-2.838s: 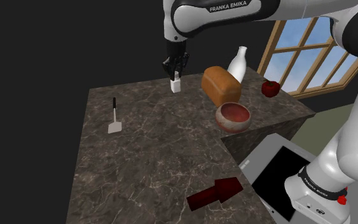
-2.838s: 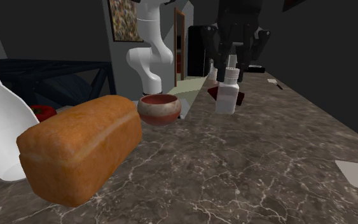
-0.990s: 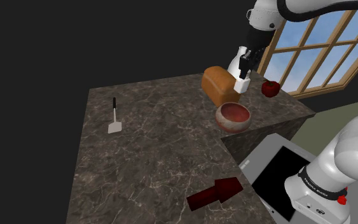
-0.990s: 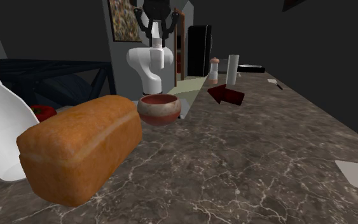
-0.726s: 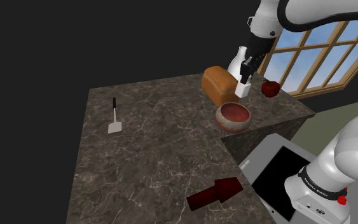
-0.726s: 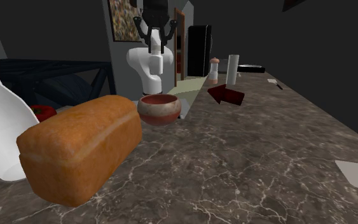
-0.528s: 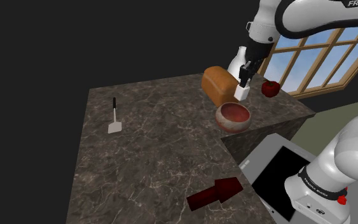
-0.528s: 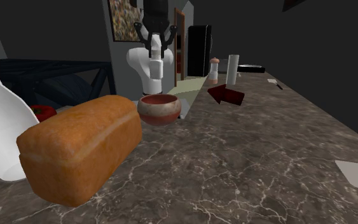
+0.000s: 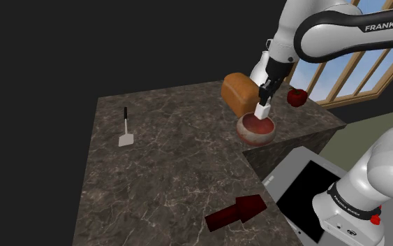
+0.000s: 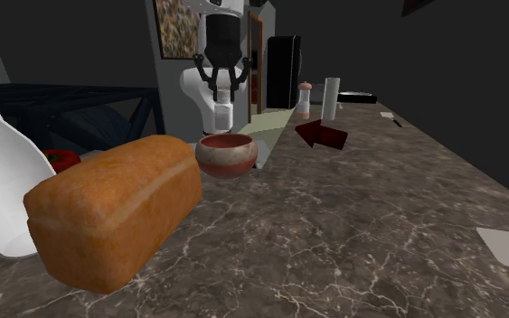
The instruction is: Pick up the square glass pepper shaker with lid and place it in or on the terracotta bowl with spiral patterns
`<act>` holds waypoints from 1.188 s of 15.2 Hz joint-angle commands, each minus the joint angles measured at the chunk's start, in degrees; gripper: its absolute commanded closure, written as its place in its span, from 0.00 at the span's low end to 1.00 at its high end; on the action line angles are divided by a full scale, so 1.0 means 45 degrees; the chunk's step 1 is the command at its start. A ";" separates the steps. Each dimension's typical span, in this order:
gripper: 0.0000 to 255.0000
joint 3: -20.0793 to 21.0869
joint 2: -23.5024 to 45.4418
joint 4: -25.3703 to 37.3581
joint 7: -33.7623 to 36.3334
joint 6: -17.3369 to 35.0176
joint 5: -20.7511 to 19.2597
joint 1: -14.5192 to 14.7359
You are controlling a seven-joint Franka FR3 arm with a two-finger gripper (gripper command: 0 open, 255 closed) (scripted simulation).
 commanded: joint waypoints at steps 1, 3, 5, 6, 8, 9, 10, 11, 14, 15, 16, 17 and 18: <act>1.00 -0.0011 0.0047 -0.0292 -0.0015 0.0346 -0.0009 -0.0011; 1.00 0.0006 0.0124 -0.0584 0.0002 0.0714 -0.0006 -0.0009; 1.00 0.0016 0.0179 -0.0769 0.0013 0.0954 -0.0005 -0.0008; 1.00 0.0016 0.0180 -0.0768 0.0013 0.0955 -0.0005 -0.0008; 1.00 0.0016 0.0181 -0.0768 0.0013 0.0955 -0.0005 -0.0008; 1.00 0.0016 0.0181 -0.0768 0.0013 0.0955 -0.0005 -0.0008; 1.00 0.0016 0.0181 -0.0768 0.0013 0.0955 -0.0005 -0.0008; 1.00 0.0016 0.0181 -0.0768 0.0013 0.0955 -0.0005 -0.0008; 0.00 0.0016 0.0181 -0.0767 0.0013 0.0953 -0.0005 -0.0008; 0.00 0.0016 0.0181 -0.0766 0.0013 0.0953 -0.0005 -0.0008; 0.00 0.0016 0.0181 -0.0767 0.0013 0.0953 -0.0005 -0.0008; 0.00 0.0016 0.0181 -0.0767 0.0013 0.0953 -0.0005 -0.0008; 0.00 0.0016 0.0181 -0.0766 0.0013 0.0953 -0.0005 -0.0008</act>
